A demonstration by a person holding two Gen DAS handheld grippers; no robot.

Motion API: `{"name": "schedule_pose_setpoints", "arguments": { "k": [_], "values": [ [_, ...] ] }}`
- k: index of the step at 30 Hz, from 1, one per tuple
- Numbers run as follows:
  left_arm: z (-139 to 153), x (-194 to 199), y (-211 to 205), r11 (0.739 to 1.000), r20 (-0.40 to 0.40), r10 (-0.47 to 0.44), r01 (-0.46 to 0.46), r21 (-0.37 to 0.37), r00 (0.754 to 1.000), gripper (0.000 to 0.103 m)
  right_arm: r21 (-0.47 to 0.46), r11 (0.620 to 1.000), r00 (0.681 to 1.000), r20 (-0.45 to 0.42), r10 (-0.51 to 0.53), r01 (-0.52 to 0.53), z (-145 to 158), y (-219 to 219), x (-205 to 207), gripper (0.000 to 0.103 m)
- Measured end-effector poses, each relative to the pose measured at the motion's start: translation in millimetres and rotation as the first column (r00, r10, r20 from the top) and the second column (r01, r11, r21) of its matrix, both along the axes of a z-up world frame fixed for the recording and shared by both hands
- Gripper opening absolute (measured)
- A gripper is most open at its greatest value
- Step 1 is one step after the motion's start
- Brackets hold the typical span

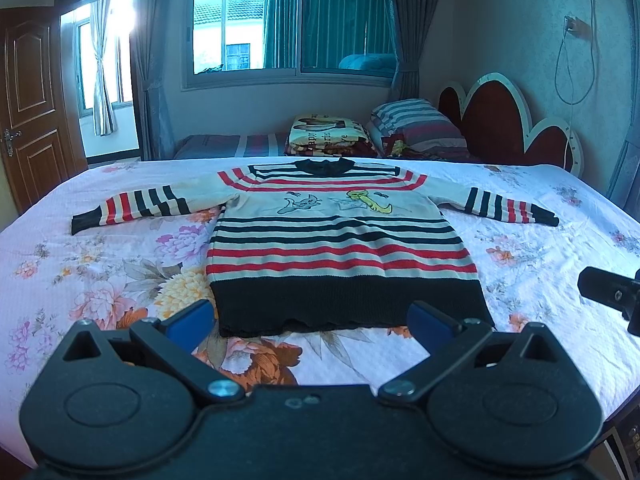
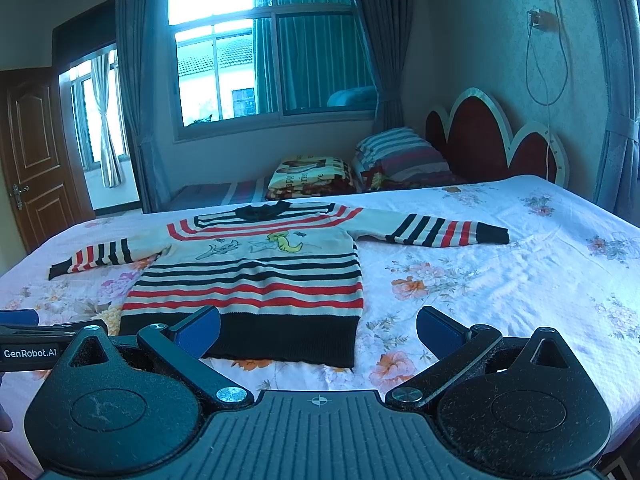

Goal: Fold small clothes

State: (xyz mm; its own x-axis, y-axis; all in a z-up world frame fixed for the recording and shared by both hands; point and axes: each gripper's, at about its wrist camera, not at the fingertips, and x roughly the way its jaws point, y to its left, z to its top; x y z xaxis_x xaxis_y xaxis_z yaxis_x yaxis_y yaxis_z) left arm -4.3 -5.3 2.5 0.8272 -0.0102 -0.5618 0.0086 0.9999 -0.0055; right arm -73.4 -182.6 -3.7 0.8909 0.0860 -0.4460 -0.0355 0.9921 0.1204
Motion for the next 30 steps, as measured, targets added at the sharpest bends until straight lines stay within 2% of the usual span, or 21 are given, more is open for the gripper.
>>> {"name": "schedule_pose_setpoints", "arguments": {
  "k": [25, 30],
  "values": [
    [-1.4, 2.0, -3.1, 1.000, -0.018, -0.001, 0.001, -0.004, 1.000, 0.102, -0.016, 1.000, 1.000, -0.010, -0.015, 0.015, -1.6, -0.5, 2.7, 0.103],
    [-5.3, 12.9, -26.1, 0.996, 0.011, -0.020, 0.019, 0.082, 1.000, 0.103, -0.039, 0.998, 0.999, -0.017, -0.046, 0.045, -4.8, -9.8, 9.7, 0.103]
  ]
}}
